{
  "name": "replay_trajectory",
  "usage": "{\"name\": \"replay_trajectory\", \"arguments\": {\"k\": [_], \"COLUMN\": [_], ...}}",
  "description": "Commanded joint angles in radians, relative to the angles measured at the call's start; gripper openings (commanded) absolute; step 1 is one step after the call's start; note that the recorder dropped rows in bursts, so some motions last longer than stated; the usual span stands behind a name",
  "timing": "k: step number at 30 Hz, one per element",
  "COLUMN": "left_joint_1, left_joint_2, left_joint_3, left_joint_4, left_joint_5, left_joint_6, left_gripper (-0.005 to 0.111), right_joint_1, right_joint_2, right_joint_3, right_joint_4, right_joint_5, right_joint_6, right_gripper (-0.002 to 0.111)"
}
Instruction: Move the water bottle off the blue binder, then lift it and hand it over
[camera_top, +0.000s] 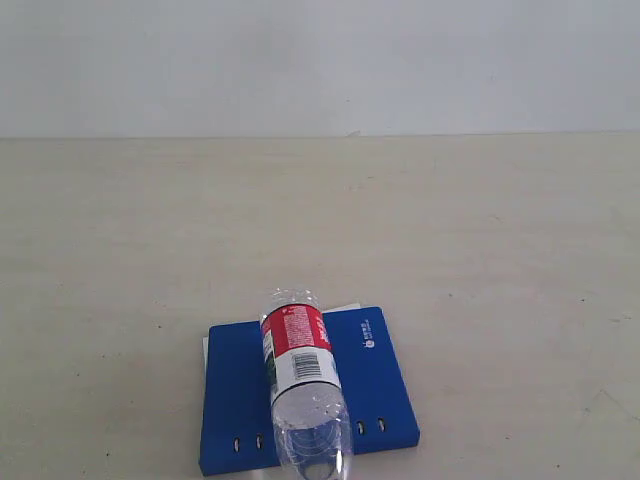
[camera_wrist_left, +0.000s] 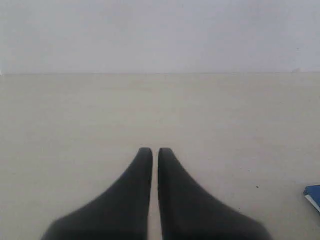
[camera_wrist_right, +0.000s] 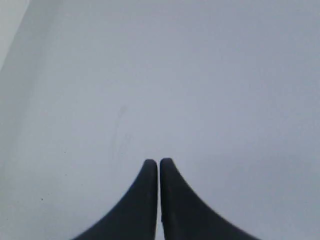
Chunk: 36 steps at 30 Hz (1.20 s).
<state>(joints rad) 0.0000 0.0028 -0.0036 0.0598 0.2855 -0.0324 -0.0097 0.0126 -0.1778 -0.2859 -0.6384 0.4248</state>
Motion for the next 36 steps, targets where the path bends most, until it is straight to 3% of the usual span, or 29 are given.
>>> {"name": "replay_trajectory", "arguments": {"k": [1,10,13,17,18,22,24,27,30,36], "left_joint_1": [0.001,0.001,0.001,0.001,0.001,0.001,0.001,0.001,0.001,0.001], "left_joint_2": [-0.003,-0.003,-0.003,-0.003,-0.003,-0.003,-0.003,-0.003,-0.003,-0.003], "left_joint_3": [0.004,0.004,0.004,0.004,0.004,0.004,0.004,0.004,0.004,0.004], "left_joint_4": [0.004,0.004,0.004,0.004,0.004,0.004,0.004,0.004,0.004,0.004], "left_joint_5": [-0.008,-0.008,-0.008,-0.008,-0.005,-0.005,-0.005,-0.005,-0.005,-0.005], "left_joint_6": [-0.005,-0.005,-0.005,-0.005,-0.005,-0.005,-0.005,-0.005,-0.005,-0.005], "left_gripper": [0.004,0.004,0.004,0.004,0.004,0.004,0.004,0.004,0.004,0.004], "right_joint_1": [-0.002,-0.002,-0.002,0.042,0.091,0.193,0.237,0.345,0.452,0.720], "right_joint_2": [0.085,0.376,0.492,0.727,0.812,0.955,1.007,1.084,1.143,1.271], "right_joint_3": [-0.186,-0.422,-0.462,-0.556,-0.608,-0.708,-0.731,-0.730,-0.730,-0.730], "right_joint_4": [-0.067,-0.169,-0.169,-0.106,-0.045,0.125,0.202,0.482,0.707,0.719], "right_joint_5": [0.292,0.595,0.708,0.968,1.100,1.309,1.377,1.489,1.557,1.546], "right_joint_6": [0.114,0.206,0.190,0.061,-0.037,-0.258,-0.334,-0.561,-0.657,-0.586], "right_gripper": [0.005,0.056,0.068,0.069,0.069,0.069,0.069,0.069,0.069,0.069]}}
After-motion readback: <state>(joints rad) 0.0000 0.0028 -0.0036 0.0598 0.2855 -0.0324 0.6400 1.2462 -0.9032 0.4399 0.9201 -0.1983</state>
